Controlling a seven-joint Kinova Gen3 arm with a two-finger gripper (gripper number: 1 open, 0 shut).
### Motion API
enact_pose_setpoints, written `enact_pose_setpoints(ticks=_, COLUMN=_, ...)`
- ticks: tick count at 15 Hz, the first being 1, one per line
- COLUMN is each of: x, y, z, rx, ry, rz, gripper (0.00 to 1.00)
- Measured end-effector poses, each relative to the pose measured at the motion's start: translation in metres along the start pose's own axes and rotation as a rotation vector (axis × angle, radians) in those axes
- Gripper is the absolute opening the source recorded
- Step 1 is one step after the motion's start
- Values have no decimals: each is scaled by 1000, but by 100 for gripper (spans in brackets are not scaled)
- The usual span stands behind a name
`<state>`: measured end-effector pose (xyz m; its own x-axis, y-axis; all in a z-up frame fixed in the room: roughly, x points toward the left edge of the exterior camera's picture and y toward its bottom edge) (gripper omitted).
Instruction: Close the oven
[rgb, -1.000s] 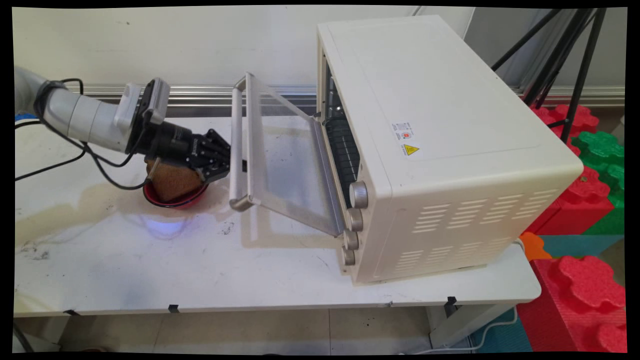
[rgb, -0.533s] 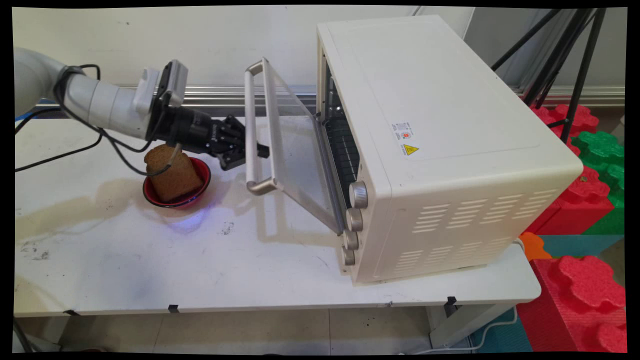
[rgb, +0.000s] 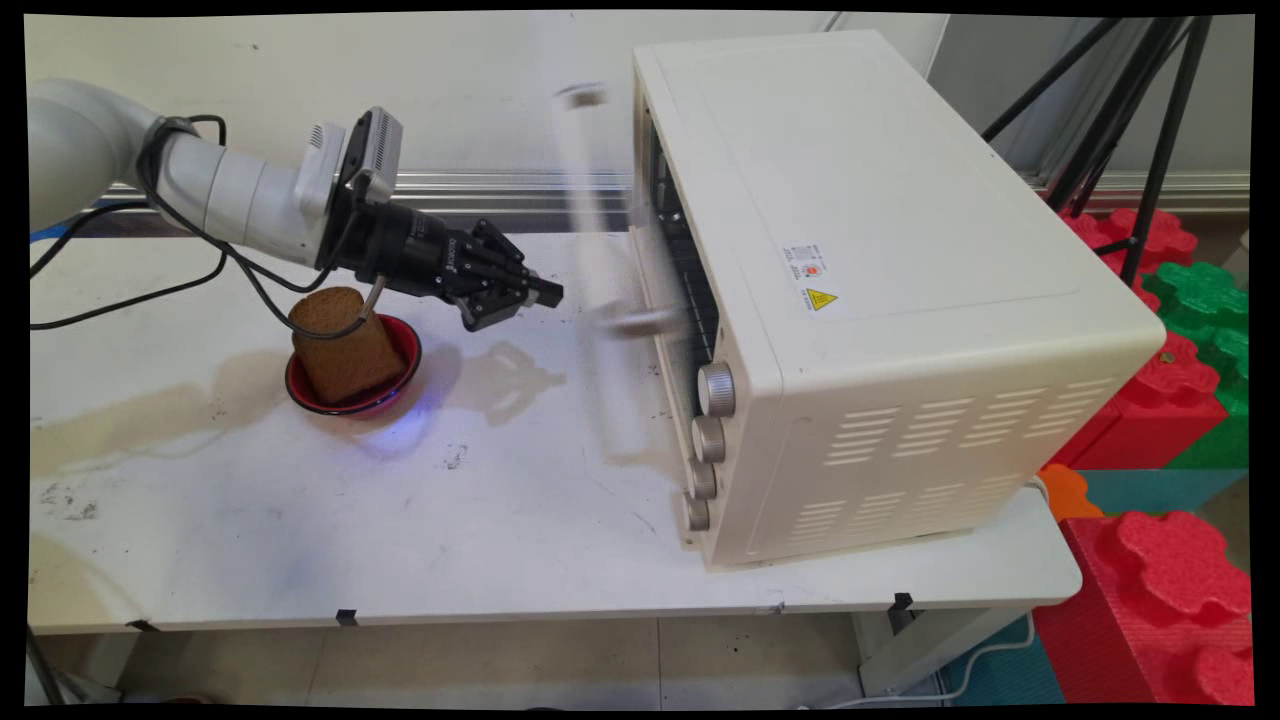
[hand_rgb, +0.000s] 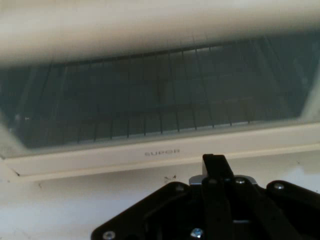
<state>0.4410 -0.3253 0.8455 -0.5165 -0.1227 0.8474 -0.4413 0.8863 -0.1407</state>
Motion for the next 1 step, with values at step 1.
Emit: enact_pose_setpoints(ticks=1, x=0, y=0, z=-2, rx=-1, ry=-4, rz=3, gripper=0)
